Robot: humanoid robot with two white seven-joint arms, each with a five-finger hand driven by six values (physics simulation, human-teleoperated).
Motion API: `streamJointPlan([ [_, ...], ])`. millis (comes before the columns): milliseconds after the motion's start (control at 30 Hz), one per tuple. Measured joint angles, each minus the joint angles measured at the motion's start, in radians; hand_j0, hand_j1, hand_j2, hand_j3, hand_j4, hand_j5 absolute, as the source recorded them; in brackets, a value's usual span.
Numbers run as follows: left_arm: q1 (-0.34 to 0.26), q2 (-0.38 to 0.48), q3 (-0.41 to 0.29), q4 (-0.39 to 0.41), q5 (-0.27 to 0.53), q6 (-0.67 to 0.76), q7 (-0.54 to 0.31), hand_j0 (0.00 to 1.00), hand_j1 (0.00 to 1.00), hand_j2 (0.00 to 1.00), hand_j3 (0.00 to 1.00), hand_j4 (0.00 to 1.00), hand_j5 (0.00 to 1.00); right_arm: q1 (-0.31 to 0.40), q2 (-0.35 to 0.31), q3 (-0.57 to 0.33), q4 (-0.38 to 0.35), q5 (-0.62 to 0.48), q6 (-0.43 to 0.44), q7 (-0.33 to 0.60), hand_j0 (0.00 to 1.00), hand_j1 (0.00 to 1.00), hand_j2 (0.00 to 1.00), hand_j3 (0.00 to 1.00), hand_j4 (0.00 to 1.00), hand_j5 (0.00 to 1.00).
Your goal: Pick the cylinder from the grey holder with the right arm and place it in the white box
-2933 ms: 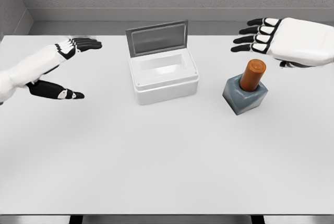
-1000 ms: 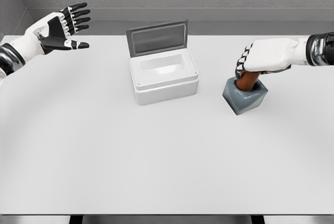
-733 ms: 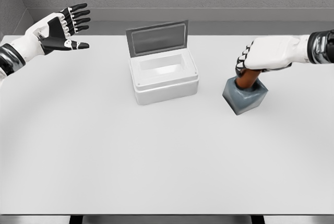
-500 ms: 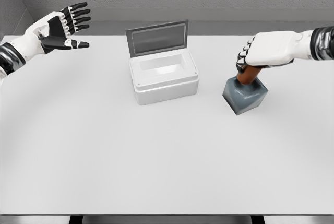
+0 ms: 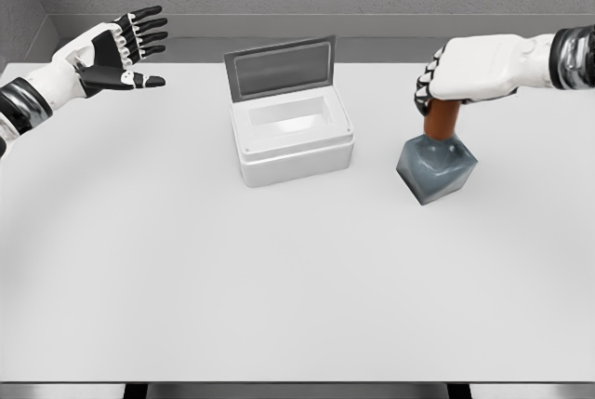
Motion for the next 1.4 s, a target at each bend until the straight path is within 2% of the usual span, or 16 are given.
streamJointPlan([
  [300, 0.000, 0.001, 0.001, 0.000, 0.000, -0.001, 0.000, 1.00, 1.00, 1.00, 1.00, 1.00, 1.00, -0.023, 0.091, 0.003, 0.077, 0.006, 0.000, 0.000, 0.53, 0.53, 0.53, 0.53, 0.53, 0.53],
  [1267, 0.000, 0.001, 0.002, 0.000, 0.000, -0.001, 0.000, 1.00, 1.00, 1.00, 1.00, 1.00, 1.00, -0.121, 0.402, 0.023, 0.399, 0.060, 0.000, 0.000, 0.53, 0.53, 0.53, 0.53, 0.53, 0.53],
  [1400, 0.000, 0.000, 0.002, 0.001, 0.000, -0.001, 0.000, 1.00, 1.00, 1.00, 1.00, 1.00, 1.00, -0.124, 0.435, 0.028, 0.421, 0.066, 0.000, 0.000, 0.53, 0.53, 0.53, 0.53, 0.53, 0.53],
])
